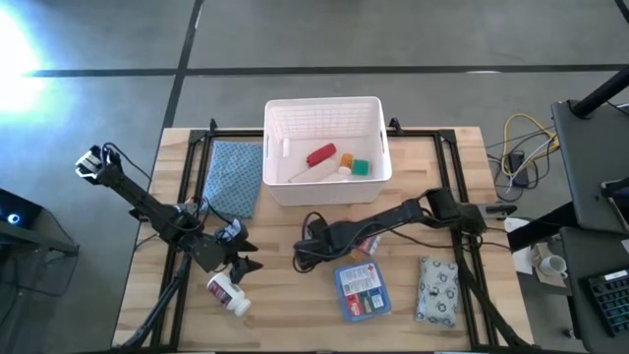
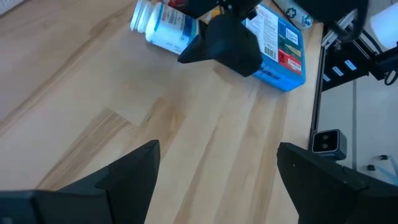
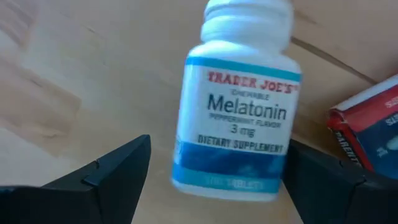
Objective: Pick & place medical supplies in basket/bin
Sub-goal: Put the white and blue medicine bottle into the white bin
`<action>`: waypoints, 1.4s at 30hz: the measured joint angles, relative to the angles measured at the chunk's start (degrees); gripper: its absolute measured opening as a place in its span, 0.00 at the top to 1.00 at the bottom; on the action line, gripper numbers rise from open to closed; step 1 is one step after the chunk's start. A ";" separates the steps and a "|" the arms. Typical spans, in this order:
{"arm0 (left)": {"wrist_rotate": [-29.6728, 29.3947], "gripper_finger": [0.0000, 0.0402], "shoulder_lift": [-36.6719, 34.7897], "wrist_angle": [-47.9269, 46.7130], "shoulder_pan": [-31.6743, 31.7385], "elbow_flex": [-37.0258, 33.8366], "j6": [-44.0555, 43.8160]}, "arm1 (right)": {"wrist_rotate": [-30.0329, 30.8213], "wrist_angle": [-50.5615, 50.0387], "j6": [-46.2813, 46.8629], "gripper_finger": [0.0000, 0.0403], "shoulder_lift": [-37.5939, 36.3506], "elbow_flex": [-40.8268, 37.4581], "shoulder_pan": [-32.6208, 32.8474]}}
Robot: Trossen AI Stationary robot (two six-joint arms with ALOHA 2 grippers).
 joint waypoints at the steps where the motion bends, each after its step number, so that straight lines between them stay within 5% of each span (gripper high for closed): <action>1: 0.00 0.25 0.00 -0.01 0.00 -0.04 -0.01 | -0.13 0.10 -0.05 0.19 0.32 0.00 -0.10; 8: -0.02 0.25 0.00 -0.02 0.00 -0.11 -0.01 | 0.56 -0.11 -2.27 0.25 0.54 -0.07 -0.47; 20: -0.07 0.25 0.00 -0.02 0.00 -0.15 0.00 | -0.12 0.59 -9.01 0.49 -1.23 0.57 -1.69; 29: -0.09 0.25 0.00 -0.02 0.00 -0.17 -0.01 | -0.72 10.69 -23.38 0.49 -11.38 7.79 -2.24; 36: -1.90 0.25 0.00 0.03 0.00 -0.17 -0.01 | 16.18 5.94 -29.90 0.48 -19.99 15.93 -5.64; 42: -1.91 0.25 0.00 -0.01 0.00 -0.17 -0.01 | 16.87 -4.63 -30.33 0.46 -21.79 18.16 -13.09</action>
